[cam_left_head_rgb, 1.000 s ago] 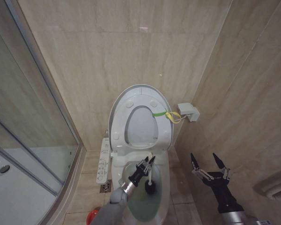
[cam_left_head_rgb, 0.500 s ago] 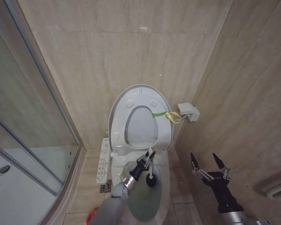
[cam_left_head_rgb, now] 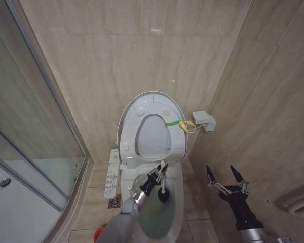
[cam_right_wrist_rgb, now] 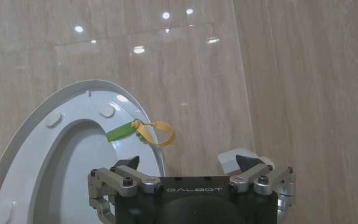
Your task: Open the toilet lid, clean the toilet bowl with a toilet brush, close the toilet lid, and flush.
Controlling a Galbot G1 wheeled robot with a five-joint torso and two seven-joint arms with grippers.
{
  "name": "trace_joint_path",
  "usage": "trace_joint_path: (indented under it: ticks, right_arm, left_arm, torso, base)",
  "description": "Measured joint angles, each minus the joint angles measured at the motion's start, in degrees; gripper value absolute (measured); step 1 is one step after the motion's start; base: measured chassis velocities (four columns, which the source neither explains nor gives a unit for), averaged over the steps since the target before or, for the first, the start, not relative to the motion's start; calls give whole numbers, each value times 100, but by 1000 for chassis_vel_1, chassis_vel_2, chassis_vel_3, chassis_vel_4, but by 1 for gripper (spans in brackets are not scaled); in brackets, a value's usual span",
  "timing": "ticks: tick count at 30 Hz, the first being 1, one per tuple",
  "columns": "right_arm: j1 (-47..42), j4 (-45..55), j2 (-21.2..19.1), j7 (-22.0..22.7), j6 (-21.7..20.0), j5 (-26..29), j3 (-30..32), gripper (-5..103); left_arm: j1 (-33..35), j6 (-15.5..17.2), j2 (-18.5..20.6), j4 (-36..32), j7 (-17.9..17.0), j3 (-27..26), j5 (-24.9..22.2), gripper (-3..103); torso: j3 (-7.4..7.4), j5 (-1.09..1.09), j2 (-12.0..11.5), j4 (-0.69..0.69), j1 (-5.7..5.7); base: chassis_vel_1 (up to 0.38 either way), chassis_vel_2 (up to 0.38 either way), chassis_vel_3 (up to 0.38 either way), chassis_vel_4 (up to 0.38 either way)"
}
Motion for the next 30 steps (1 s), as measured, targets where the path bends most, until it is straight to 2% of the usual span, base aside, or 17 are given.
trace_joint_path:
  ticks: [4,9,14,19,23,24,29,30]
  right_arm:
    - [0,0,0,0,0,0,0,100]
    - [0,0,1,-1,0,0,0,100]
    - [0,0,0,0,0,0,0,100]
    - [0,0,0,0,0,0,0,100]
    - [0,0,1,0,0,0,0,100]
    - [0,0,1,0,0,0,0,100]
    - [0,0,0,0,0,0,0,100]
    - [0,0,0,0,0,0,0,100]
  left_arm:
    - [29,-6,-56,92,6,31,-3,21]
    - [381,-16,20,107,158,83,33,21]
    - [300,-14,23,18,142,69,55,21]
    - [144,-14,72,-129,140,232,167,21]
    - [251,-8,517,-267,275,422,171,21]
    - [251,-8,517,-267,275,422,171,21]
    - [468,141,1384,-754,332,700,-64,21]
    - [468,141,1384,-754,332,700,-64,21]
  torso:
    - [0,0,0,-1,0]
    - [-2,2,2,0,-2]
    - [1,0,0,3,-1]
    - [1,-1,0,-2,0]
    - [0,-1,0,0,0]
    - [0,-1,0,0,0]
    - [0,-1,0,1,0]
    - [0,-1,0,1,0]
  base:
    - [0,0,0,0]
    - [0,0,0,0]
    - [0,0,0,0]
    - [0,0,0,0]
    - [0,0,0,0]
    - [0,0,0,0]
    - [0,0,0,0]
    - [0,0,0,0]
